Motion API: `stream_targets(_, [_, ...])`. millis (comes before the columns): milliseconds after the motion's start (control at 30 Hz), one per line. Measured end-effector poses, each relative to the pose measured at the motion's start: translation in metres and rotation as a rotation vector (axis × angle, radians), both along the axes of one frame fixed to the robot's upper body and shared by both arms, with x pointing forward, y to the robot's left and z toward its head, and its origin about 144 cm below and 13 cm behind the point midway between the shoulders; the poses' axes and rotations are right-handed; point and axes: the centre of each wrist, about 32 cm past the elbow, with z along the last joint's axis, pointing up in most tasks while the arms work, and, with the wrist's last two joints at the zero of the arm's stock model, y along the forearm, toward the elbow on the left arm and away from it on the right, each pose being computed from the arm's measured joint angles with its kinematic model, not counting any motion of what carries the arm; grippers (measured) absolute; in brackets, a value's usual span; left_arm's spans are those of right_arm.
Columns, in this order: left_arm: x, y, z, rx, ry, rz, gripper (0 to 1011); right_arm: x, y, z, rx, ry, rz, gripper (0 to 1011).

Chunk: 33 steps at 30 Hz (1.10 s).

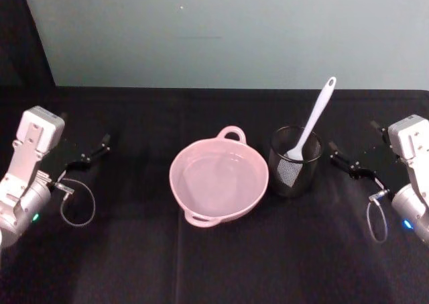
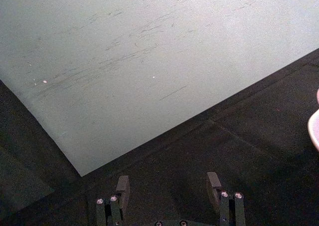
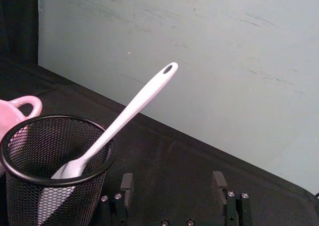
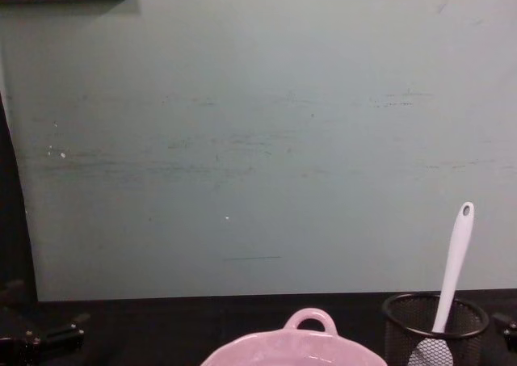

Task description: Use the one hand to pick up the spoon and stir the clear water in the bowl.

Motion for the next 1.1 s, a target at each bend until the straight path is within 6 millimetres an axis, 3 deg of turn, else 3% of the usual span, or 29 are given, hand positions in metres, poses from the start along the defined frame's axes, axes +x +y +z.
stream_targets(1100, [0.0000,0.0000,0.0000,0.000,0.000,0.000,1011,0.0000,0.0000,0.0000,0.000,0.000,0.000,1003])
